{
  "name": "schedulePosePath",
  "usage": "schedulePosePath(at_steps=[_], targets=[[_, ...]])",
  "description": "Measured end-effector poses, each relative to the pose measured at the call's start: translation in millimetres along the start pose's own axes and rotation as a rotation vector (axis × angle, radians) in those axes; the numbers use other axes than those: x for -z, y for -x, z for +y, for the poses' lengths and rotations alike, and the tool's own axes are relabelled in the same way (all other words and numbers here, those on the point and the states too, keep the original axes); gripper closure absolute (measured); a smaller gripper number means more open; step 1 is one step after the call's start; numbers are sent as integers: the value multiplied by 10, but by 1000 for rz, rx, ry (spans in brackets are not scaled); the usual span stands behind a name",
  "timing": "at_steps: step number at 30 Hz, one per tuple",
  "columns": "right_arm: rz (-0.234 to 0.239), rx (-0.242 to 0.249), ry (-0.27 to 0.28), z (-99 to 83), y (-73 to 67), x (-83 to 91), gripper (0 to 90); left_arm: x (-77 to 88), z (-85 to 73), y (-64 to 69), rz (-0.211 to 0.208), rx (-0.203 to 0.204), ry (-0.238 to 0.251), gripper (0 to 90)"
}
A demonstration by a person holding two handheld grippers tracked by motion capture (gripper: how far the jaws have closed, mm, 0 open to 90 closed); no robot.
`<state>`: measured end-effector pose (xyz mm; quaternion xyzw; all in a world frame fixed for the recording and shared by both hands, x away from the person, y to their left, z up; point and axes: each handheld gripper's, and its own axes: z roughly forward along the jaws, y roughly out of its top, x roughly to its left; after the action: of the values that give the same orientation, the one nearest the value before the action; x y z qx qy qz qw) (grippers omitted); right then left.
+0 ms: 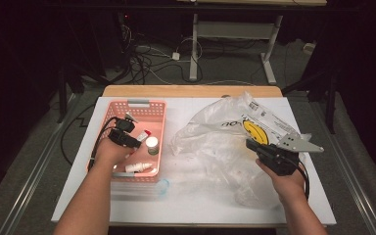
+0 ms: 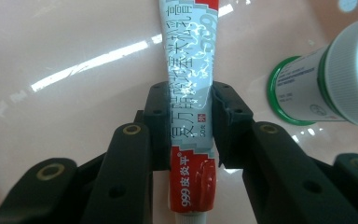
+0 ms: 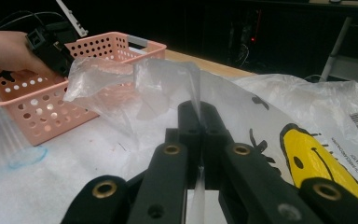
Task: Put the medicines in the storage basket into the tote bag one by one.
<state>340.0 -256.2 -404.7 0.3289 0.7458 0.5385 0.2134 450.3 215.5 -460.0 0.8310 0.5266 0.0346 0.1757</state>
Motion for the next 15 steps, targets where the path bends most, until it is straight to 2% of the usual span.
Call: schedulePosePath(at_steps=[3, 8, 13, 15], targets=[[0, 4, 0, 0, 8, 4, 900, 8, -5, -13, -5, -2, -3, 687], [-2, 9, 3, 0, 19, 8, 900, 41, -15, -13, 3, -7, 19, 688], [-5, 13, 3, 0, 12, 7, 900, 158, -30, -14, 9, 5, 91, 687], [-4, 12, 4, 2, 8, 4, 900, 210, -45, -8, 23, -3, 114, 687]])
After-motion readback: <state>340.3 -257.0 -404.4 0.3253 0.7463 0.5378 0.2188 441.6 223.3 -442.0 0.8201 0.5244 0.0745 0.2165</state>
